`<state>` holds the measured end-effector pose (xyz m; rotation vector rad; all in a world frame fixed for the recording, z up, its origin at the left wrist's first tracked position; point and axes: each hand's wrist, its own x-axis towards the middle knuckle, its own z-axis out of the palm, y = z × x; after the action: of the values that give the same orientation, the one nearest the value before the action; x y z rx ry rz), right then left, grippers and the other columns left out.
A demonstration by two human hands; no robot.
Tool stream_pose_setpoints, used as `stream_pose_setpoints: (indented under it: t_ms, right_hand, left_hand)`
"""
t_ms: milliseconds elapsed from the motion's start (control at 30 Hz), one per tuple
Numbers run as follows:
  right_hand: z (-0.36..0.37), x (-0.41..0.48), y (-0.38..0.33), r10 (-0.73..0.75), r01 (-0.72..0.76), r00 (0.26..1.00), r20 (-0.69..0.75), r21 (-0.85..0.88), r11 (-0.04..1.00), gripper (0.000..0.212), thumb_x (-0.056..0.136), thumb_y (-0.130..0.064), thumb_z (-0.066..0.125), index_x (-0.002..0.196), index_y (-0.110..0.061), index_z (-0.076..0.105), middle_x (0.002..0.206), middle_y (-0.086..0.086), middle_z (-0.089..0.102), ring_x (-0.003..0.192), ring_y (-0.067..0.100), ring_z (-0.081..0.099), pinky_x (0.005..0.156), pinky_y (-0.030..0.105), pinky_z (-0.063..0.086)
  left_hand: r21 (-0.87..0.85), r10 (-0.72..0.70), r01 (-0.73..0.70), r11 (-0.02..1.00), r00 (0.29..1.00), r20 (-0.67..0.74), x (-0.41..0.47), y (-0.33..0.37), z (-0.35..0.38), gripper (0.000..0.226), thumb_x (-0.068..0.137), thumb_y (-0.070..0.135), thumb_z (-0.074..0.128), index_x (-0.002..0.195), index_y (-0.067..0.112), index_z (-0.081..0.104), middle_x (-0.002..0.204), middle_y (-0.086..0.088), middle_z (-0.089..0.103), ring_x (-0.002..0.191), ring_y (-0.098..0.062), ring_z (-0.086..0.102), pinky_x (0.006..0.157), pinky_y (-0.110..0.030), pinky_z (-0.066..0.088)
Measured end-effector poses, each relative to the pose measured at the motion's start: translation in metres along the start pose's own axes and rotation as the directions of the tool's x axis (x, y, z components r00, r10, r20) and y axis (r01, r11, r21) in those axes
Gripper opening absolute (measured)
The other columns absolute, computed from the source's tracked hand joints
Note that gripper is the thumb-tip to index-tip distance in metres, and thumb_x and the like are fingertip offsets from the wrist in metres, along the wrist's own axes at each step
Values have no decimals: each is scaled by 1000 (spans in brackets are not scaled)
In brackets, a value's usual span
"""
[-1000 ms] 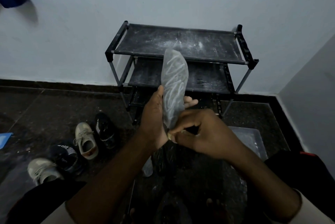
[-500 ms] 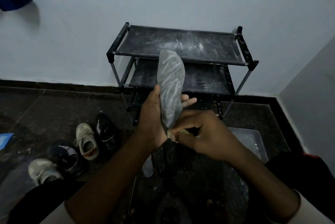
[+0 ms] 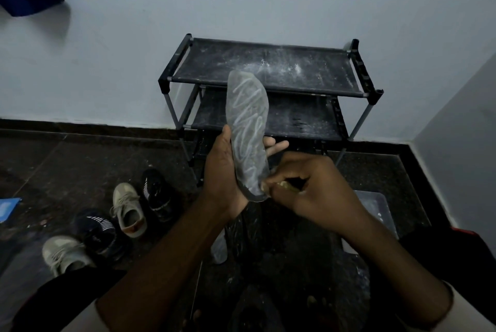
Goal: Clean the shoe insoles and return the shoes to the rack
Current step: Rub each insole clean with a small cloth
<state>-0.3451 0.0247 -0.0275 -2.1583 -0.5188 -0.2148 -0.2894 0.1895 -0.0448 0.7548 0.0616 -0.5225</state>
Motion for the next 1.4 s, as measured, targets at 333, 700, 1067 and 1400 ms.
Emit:
stream_pose_setpoints:
  t_ms: [333, 700, 1067, 1400]
  right_hand:
    - [0, -5, 2, -20, 20, 1000, 13, -31, 999, 9, 84, -14, 78, 91, -19, 82, 91, -10, 71, 85, 6, 70, 72, 36, 57]
    - [3, -7, -3, -40, 46, 999, 34, -168, 985, 13, 87, -22, 69, 91, -20, 81, 99, -11, 70, 87, 7, 68, 71, 37, 56]
    - [8, -7, -12, 120, -124, 990, 75, 58, 991, 10, 84, -9, 78, 78, -16, 80, 81, -10, 72, 77, 8, 70, 73, 32, 57]
    - [7, -6, -14, 167, -171, 985, 51, 115, 978, 11, 83, -7, 79, 78, -16, 81, 78, -10, 73, 79, 9, 70, 74, 23, 54]
  left_hand:
    - [-40, 60, -60, 997, 998, -13, -3, 4, 7, 68, 104, 56, 23, 131, 2, 55, 98, -12, 67, 125, -38, 60, 94, -54, 54]
    - [-79, 62, -64, 995, 998, -32, -5, 2, 12, 67, 104, 56, 23, 128, 2, 55, 96, -13, 70, 125, -37, 60, 95, -49, 55]
    - [-123, 101, -106, 987, 994, -47, -5, 4, 11, 66, 103, 56, 28, 121, 2, 61, 96, -14, 65, 124, -38, 61, 98, -54, 53]
    - [-113, 100, -100, 989, 995, -4, -5, 4, 10, 67, 103, 57, 24, 128, 5, 59, 98, -14, 64, 123, -37, 61, 97, -53, 52]
